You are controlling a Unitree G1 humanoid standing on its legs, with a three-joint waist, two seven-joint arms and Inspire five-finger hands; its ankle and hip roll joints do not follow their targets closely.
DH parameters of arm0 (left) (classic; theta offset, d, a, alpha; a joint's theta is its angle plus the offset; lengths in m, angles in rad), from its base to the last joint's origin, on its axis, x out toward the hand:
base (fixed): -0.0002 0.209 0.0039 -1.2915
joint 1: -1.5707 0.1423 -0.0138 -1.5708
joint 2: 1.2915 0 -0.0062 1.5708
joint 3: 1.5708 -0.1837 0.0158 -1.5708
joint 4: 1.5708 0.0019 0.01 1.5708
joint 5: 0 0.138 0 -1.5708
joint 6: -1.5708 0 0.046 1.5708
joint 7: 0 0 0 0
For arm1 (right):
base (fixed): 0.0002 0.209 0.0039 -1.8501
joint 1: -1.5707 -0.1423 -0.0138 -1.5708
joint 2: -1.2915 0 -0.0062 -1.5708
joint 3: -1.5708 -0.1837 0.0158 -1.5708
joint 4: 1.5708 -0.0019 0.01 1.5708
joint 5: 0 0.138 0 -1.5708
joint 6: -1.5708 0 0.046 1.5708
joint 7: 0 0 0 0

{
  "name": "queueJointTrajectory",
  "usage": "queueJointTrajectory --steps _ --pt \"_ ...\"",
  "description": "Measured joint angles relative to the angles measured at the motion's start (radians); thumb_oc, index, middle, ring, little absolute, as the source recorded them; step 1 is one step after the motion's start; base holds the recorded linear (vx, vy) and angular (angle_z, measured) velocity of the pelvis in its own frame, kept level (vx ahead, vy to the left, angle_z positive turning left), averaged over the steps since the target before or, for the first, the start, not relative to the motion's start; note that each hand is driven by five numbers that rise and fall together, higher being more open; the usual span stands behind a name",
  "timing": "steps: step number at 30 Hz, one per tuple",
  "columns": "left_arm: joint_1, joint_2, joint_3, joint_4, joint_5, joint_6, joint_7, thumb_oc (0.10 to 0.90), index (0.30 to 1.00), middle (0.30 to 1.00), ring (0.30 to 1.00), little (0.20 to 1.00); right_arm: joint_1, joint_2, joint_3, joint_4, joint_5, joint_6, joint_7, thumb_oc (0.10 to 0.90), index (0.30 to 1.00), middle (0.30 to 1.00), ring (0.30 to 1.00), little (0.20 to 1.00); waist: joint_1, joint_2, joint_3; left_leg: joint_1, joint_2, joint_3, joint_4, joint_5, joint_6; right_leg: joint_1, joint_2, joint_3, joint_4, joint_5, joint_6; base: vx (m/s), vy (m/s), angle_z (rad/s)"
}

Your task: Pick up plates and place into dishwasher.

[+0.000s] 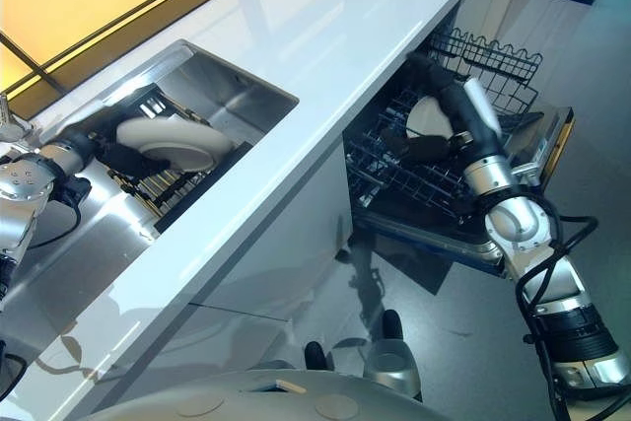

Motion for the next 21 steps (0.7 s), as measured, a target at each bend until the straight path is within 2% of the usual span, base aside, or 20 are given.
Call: queueJointTrajectory --steps 2,3,4,10,15,21 --pt "0.058 -0.004 0.062 -0.095 0.048 -0.020 0.067 0.100 0.300 0.300 0.300 0.200 0.002 0.001 -0.047 -0.005 -0.016 -0.028 -0.024 0.800 0.900 0.900 0.900 0.900 0.003 -0.004 0.002 -0.008 0.001 -0.004 0.000 0.001 0.000 -0.005 0.000 -0.002 0.000 0.000 0.000 -0.01 -0.067 0.06" --pt "0.099 -0.006 0.094 -0.178 0.109 -0.051 0.133 0.100 0.300 0.300 0.300 0.200 0.003 0.001 -0.082 -0.005 -0.018 -0.042 -0.041 0.800 0.900 0.900 0.900 0.900 0.004 -0.009 0.005 -0.007 0.002 -0.014 0.000 0.001 0.000 -0.001 0.000 -0.008 0.000 0.000 -0.001 0.00 -0.061 0.13" --pt "0.102 -0.006 0.096 -0.212 0.147 -0.066 0.168 0.100 0.300 0.300 0.300 0.200 0.001 0.001 -0.099 -0.005 -0.018 -0.050 -0.050 0.800 0.900 0.900 0.900 0.900 0.007 -0.012 0.005 -0.007 0.004 -0.023 0.000 0.001 -0.001 0.002 0.000 -0.018 0.000 0.000 0.000 0.01 -0.072 0.17" --pt "0.102 -0.021 0.119 -0.311 0.274 -0.152 0.321 0.100 0.300 0.300 0.300 0.200 -0.052 0.001 -0.085 -0.028 -0.017 -0.068 -0.058 0.800 0.900 0.900 0.900 0.900 0.032 -0.022 0.004 0.000 0.012 -0.052 0.000 0.006 -0.008 0.025 0.003 -0.052 -0.001 -0.003 -0.001 0.01 -0.050 0.16" --pt "0.102 -0.022 0.143 -0.366 0.309 -0.201 0.353 0.100 0.300 0.300 0.300 0.200 -0.071 0.003 -0.043 -0.068 -0.014 -0.068 -0.023 0.800 0.900 0.900 0.900 0.900 0.070 -0.037 0.003 0.001 0.018 -0.079 0.000 0.012 -0.017 0.038 0.007 -0.075 -0.001 -0.014 -0.015 0.01 -0.036 0.15" --pt "0.099 -0.028 0.139 -0.448 0.308 -0.241 0.333 0.100 0.300 0.300 0.300 0.200 -0.126 0.016 0.055 -0.068 -0.026 -0.060 0.066 0.800 0.900 0.900 0.900 0.900 0.080 -0.051 0.001 -0.005 0.018 -0.100 0.000 0.024 -0.018 0.044 0.004 -0.082 -0.001 -0.015 -0.015 0.00 -0.034 0.13"
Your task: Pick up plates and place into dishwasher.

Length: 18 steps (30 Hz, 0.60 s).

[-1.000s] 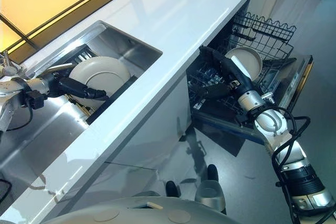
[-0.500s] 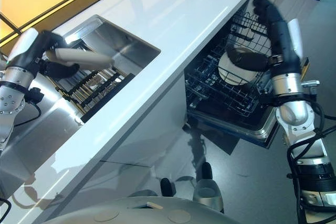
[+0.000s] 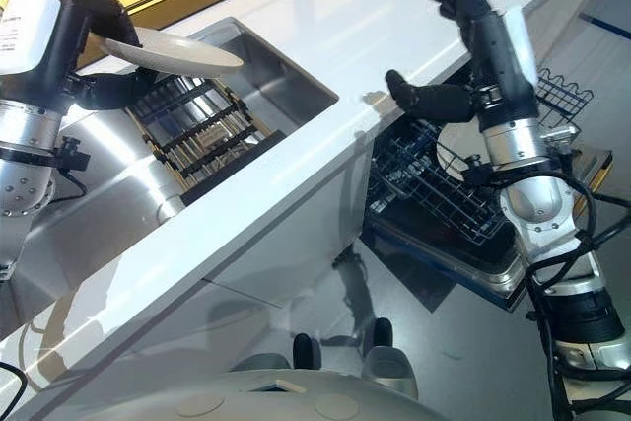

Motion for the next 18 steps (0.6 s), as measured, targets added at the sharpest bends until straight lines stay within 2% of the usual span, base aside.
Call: queueJointTrajectory --steps 6,10,13,18 --pt "-0.073 -0.028 -0.084 -0.061 -0.040 -0.004 -0.051 0.100 0.300 0.300 0.300 0.200 -0.055 0.010 0.088 0.000 -0.075 0.016 0.061 0.800 0.900 0.900 0.900 0.900 0.011 -0.006 -0.002 0.001 -0.001 -0.006 0.000 0.004 0.000 0.006 -0.003 -0.004 0.000 -0.001 0.001 0.00 -0.030 0.05" --pt "-0.120 -0.094 -0.132 -0.071 -0.082 -0.003 -0.071 0.100 0.300 0.300 0.300 0.200 -0.088 0.023 0.141 0.000 -0.113 0.028 0.071 0.800 0.900 0.900 0.900 0.900 0.010 -0.006 -0.003 0.001 -0.002 -0.005 0.000 0.005 0.000 0.006 -0.003 -0.004 0.000 -0.001 0.001 0.00 0.000 0.00" --pt "-0.143 -0.126 -0.182 -0.076 -0.097 0.004 -0.096 0.100 0.300 0.300 0.300 0.200 -0.123 0.033 0.201 0.000 -0.141 0.041 0.073 0.800 0.900 0.900 0.900 0.900 0.002 -0.007 -0.003 0.001 -0.001 -0.005 0.000 0.006 0.000 0.006 -0.002 -0.004 0.000 -0.001 0.001 0.01 -0.022 -0.01" --pt "-0.150 -0.146 -0.242 -0.088 -0.140 0.029 -0.139 0.100 0.300 0.300 0.300 0.200 -0.169 0.059 0.242 0.000 -0.205 0.048 0.071 0.800 0.900 0.900 0.900 0.900 -0.009 -0.007 -0.003 0.002 -0.001 -0.004 0.000 0.006 0.000 0.006 -0.002 -0.004 0.000 0.000 0.001 0.00 0.000 0.00"
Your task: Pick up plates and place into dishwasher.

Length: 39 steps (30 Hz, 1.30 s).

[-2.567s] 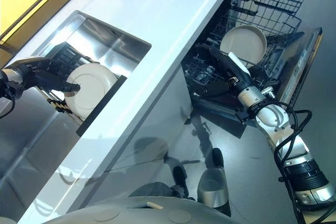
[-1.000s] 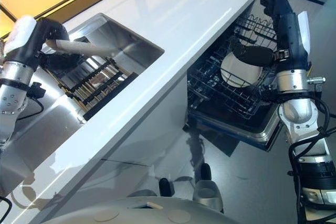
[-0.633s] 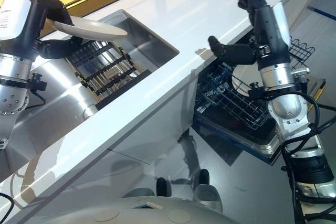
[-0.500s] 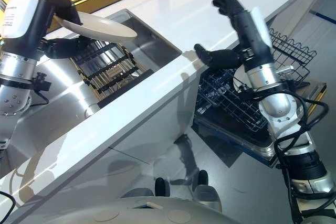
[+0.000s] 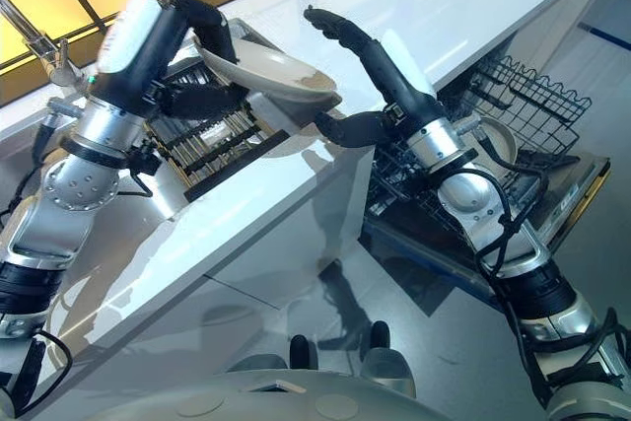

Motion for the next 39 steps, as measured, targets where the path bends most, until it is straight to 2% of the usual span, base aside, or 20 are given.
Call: queueJointTrajectory --steps 4,5,6,13,16,19,30,31,32,39 --pt "-0.001 -0.032 -0.005 -0.008 -0.040 0.035 -0.018 0.100 0.300 0.300 0.300 0.200 -0.020 0.000 0.013 0.000 -0.045 0.008 -0.011 0.800 0.900 0.900 0.900 0.900 0.000 0.000 0.000 0.000 0.000 0.000 0.000 0.000 0.000 0.000 0.000 0.000 0.000 0.000 0.000 0.00 0.000 0.00" --pt "-0.002 -0.038 -0.006 -0.008 -0.049 0.042 -0.022 0.100 0.300 0.300 0.300 0.200 -0.030 0.000 0.028 0.000 -0.063 0.012 -0.025 0.125 0.321 0.321 0.321 0.225 0.000 0.000 0.000 0.000 0.000 0.000 0.000 0.000 0.000 0.000 0.000 0.000 0.000 0.000 0.000 0.00 0.000 0.00" --pt "-0.003 -0.045 -0.008 -0.008 -0.061 0.045 -0.022 0.100 0.300 0.300 0.300 0.200 -0.032 0.003 0.033 0.000 -0.072 0.011 -0.032 0.100 0.300 0.300 0.300 0.200 0.000 0.000 0.000 0.000 0.000 0.000 0.000 0.000 0.000 0.001 0.000 0.000 0.000 0.000 0.000 0.00 0.000 0.00" --pt "-0.009 -0.068 -0.035 -0.009 -0.096 0.065 -0.030 0.100 0.300 0.300 0.300 0.200 -0.032 0.043 0.034 0.000 -0.123 0.012 -0.113 0.100 0.300 0.300 0.300 0.200 0.002 0.000 0.000 0.000 0.000 -0.003 0.000 0.001 0.000 0.002 0.000 -0.001 0.000 0.000 0.000 0.00 0.000 0.00" --pt "-0.037 -0.073 -0.030 -0.009 -0.113 0.079 -0.012 0.100 0.300 0.300 0.300 0.200 -0.031 0.008 0.068 0.005 -0.171 0.011 -0.113 0.100 0.300 0.300 0.300 0.200 0.002 0.000 0.000 -0.001 0.000 -0.005 0.000 0.001 0.000 0.002 0.000 -0.003 0.000 0.000 0.000 0.00 -0.001 0.01" --pt "-0.043 -0.072 -0.031 -0.009 -0.115 0.082 -0.018 0.100 0.300 0.300 0.300 0.200 -0.031 0.020 0.062 0.005 -0.176 0.001 -0.149 0.100 0.300 0.300 0.300 0.200 0.000 -0.001 -0.001 -0.002 0.000 -0.006 0.000 0.002 0.000 0.002 0.000 -0.003 0.000 0.000 0.000 0.00 0.000 0.00" --pt "-0.043 -0.073 -0.028 -0.009 -0.134 0.083 -0.018 0.100 0.300 0.300 0.300 0.200 -0.028 0.015 0.062 0.005 -0.184 -0.016 -0.167 0.100 0.300 0.300 0.300 0.200 0.000 -0.001 -0.001 -0.012 0.000 -0.025 0.000 0.008 -0.001 0.003 -0.001 -0.016 0.000 0.000 0.000 0.00 -0.005 0.05" --pt "-0.043 -0.074 -0.028 -0.009 -0.134 0.083 -0.019 0.306 0.476 0.476 0.476 0.406 -0.028 0.014 0.062 0.005 -0.185 -0.017 -0.169 0.100 0.300 0.300 0.300 0.200 -0.002 -0.001 -0.001 -0.014 0.000 -0.032 0.000 0.009 -0.002 0.003 -0.002 -0.016 0.000 0.000 0.000 -0.02 -0.004 0.11" --pt "-0.043 -0.075 -0.028 -0.009 -0.134 0.084 -0.019 0.800 0.900 0.900 0.900 0.900 -0.027 0.014 0.062 0.005 -0.185 -0.017 -0.171 0.100 0.300 0.300 0.300 0.200 -0.001 -0.001 -0.001 -0.016 0.000 -0.033 0.000 0.011 -0.002 0.003 -0.002 -0.016 0.000 0.000 0.000 -0.01 -0.004 0.09" --pt "-0.043 -0.075 -0.019 -0.016 -0.134 0.103 -0.042 0.800 0.900 0.900 0.900 0.900 -0.020 0.013 0.061 0.005 -0.185 -0.024 -0.172 0.100 0.300 0.300 0.300 0.200 0.002 -0.001 -0.001 -0.019 0.000 -0.037 0.000 0.014 -0.004 0.003 -0.002 -0.016 0.000 0.000 0.000 -0.01 -0.001 0.02"
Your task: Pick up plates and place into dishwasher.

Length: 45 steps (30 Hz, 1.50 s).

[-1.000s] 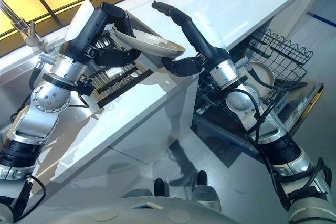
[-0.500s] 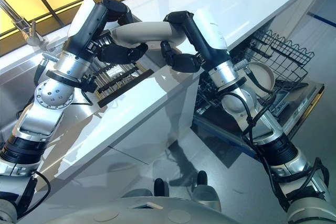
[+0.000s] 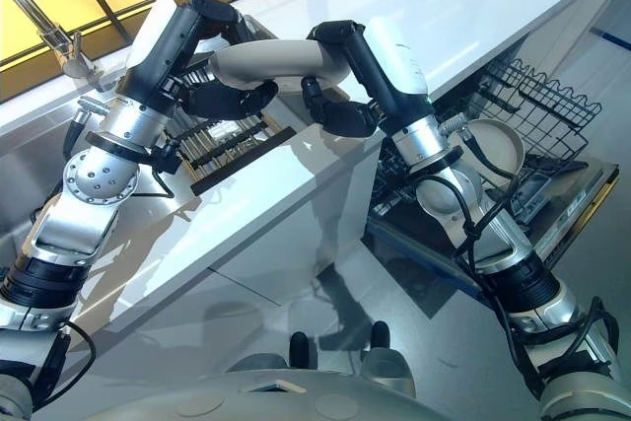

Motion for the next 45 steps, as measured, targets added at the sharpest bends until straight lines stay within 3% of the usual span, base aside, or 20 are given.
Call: queueJointTrajectory --steps 5,18,25,31,39,45 --pt "0.010 0.000 0.005 -0.002 0.003 0.006 -0.032 0.800 0.900 0.900 0.900 0.900 0.018 -0.015 -0.001 0.000 0.018 -0.014 0.008 0.100 0.300 0.300 0.300 0.200 0.000 0.000 0.000 -0.001 0.000 -0.004 0.000 0.001 -0.001 0.000 0.000 0.000 0.000 0.000 0.000 0.00 0.000 0.00" --pt "0.018 0.068 0.001 0.020 0.009 -0.042 -0.098 0.800 0.900 0.900 0.900 0.900 0.029 -0.050 -0.070 0.000 0.170 -0.020 0.216 0.100 0.300 0.300 0.300 0.200 -0.005 0.003 -0.002 -0.001 0.000 -0.004 0.000 0.001 0.000 0.000 0.000 0.002 0.000 0.000 0.000 0.00 0.000 0.00" --pt "0.018 0.069 0.000 0.020 0.010 -0.040 -0.131 0.800 0.900 0.900 0.900 0.900 0.037 -0.058 -0.076 0.000 0.170 -0.025 0.215 0.100 0.300 0.300 0.300 0.200 -0.008 0.008 -0.005 0.001 0.000 0.004 0.000 0.001 -0.001 -0.001 0.000 0.007 0.000 0.000 0.000 0.00 0.000 0.00" --pt "0.022 0.107 0.019 0.129 0.075 0.000 -0.133 0.800 0.900 0.900 0.900 0.900 0.070 -0.065 -0.203 0.000 0.209 -0.043 0.186 0.100 0.300 0.300 0.300 0.200 -0.011 0.017 -0.011 0.002 0.000 0.005 0.000 -0.002 -0.005 -0.001 0.001 0.024 0.000 0.000 0.000 0.00 0.003 -0.02" --pt "0.033 0.107 0.026 0.158 0.058 0.021 -0.138 0.800 0.900 0.900 0.900 0.900 0.074 -0.083 -0.234 0.000 0.210 -0.056 0.183 0.100 0.300 0.300 0.300 0.200 -0.006 0.017 -0.011 0.001 0.000 0.003 0.000 -0.002 -0.005 -0.001 0.001 0.022 0.000 0.000 0.000 0.00 0.000 0.00" --pt "0.033 0.107 0.075 0.157 -0.010 0.020 -0.068 0.800 0.900 0.900 0.900 0.900 0.074 -0.087 -0.233 0.000 0.207 -0.056 0.181 0.100 0.300 0.300 0.300 0.200 -0.003 0.017 -0.011 -0.001 0.000 -0.002 0.000 0.001 -0.001 -0.001 0.001 0.019 0.000 0.000 0.000 0.00 0.000 0.00"
